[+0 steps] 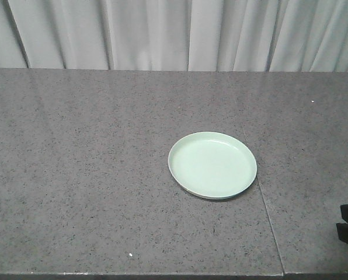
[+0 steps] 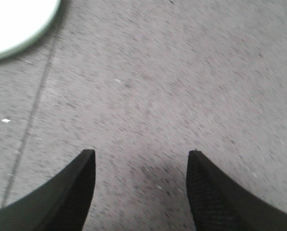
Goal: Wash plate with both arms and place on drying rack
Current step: 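Move the right gripper down to the rim of the pale green plate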
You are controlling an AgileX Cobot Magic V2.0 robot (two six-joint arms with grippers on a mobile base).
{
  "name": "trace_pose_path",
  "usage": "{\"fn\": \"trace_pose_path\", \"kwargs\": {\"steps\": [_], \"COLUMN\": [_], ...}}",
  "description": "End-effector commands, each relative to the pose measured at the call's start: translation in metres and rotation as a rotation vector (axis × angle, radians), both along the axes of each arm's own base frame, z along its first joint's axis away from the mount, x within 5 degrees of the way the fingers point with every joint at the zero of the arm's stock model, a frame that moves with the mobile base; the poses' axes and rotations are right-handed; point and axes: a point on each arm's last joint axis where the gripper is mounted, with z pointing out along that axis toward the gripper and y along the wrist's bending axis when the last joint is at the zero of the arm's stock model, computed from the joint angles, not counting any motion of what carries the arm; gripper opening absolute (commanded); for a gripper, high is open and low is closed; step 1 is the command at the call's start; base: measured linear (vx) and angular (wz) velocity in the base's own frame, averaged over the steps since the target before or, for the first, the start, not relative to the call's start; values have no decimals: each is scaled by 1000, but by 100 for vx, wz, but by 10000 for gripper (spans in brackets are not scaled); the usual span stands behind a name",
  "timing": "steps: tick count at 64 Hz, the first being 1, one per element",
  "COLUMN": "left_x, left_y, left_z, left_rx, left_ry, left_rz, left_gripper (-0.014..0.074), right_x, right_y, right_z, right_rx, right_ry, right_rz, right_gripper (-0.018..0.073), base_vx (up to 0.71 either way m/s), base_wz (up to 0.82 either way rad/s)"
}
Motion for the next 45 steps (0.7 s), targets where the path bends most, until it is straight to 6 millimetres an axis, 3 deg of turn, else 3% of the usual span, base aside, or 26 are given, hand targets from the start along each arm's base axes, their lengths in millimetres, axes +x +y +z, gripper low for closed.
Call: {"fn": "trace_pose_path", "kwargs": {"steps": [1, 13, 32, 45], "left_x": [0, 0, 0, 0], "left_y": [0, 0, 0, 0], "left_z": [2, 2, 2, 2], "left_rx": [-9, -9, -9, -9], "left_ry": [-70, -70, -70, -70], "left_rz": [0, 0, 0, 0], "left_gripper": [-6, -6, -6, -6], "right_x": [10, 29, 78, 112], "right_y": [5, 11, 18, 51], "right_z": [23, 47, 82, 89], "right_rx": [32, 94, 148, 130], "right_ry": [-134, -163, -110, -83], "right_rz": [57, 89, 131, 248], "right_gripper": [420, 421, 421, 421], "base_vx": [0, 0, 0, 0], "base_wz": [0, 0, 0, 0]}}
